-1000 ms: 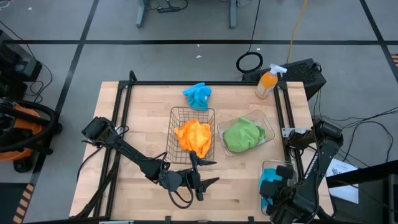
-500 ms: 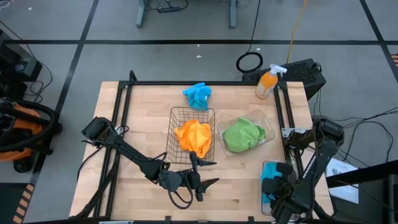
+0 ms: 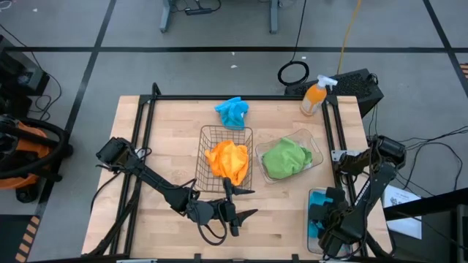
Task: Sort microfiber towel by color & place in baskets
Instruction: Put the bottom blue towel into the bottom transparent bin
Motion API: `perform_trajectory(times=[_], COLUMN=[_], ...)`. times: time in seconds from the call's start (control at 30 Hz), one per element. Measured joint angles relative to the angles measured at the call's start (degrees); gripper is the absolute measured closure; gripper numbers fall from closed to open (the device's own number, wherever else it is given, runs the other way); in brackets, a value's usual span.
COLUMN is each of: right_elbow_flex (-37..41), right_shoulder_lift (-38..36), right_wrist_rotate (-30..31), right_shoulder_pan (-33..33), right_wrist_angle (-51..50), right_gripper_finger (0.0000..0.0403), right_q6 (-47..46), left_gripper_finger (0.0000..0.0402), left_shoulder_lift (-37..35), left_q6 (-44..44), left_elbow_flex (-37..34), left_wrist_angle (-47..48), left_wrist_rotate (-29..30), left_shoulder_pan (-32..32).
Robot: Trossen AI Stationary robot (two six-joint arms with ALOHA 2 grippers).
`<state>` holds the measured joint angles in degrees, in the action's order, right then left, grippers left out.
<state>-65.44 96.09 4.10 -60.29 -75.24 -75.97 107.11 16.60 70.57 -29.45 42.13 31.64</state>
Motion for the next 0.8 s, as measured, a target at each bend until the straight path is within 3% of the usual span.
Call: perform_trajectory(times=[0.17, 0.47, 0.63, 0.8], right_elbow_flex=[-2.3, -15.1, -18.7, -17.2], right_shoulder_lift=[0.0, 0.0, -0.7, -1.2], right_wrist_rotate=[0.0, -1.2, -3.9, -4.6], right_shoulder_pan=[0.0, -0.6, -1.5, -3.0], right_wrist_angle=[-3.2, -13.4, -14.1, -13.3], right_gripper_finger=[0.0308, 0.0221, 0.0242, 0.0336], right_q6=[0.1, 2.7, 2.4, -0.7], left_gripper_finger=[0.0105, 0.0105, 0.0105, 0.0105], left_shoulder_lift=[0.0, 0.0, 0.0, 0.0], left_q6=[0.0, 0.0, 0.0, 0.2], left_elbow_flex=[0.0, 0.0, 0.0, 0.0], left_wrist_angle=[0.0, 0.0, 0.0, 0.0], left_wrist_rotate=[0.0, 0.0, 0.0, 0.0], left_shoulder_pan=[0.0, 0.0, 0.0, 0.0])
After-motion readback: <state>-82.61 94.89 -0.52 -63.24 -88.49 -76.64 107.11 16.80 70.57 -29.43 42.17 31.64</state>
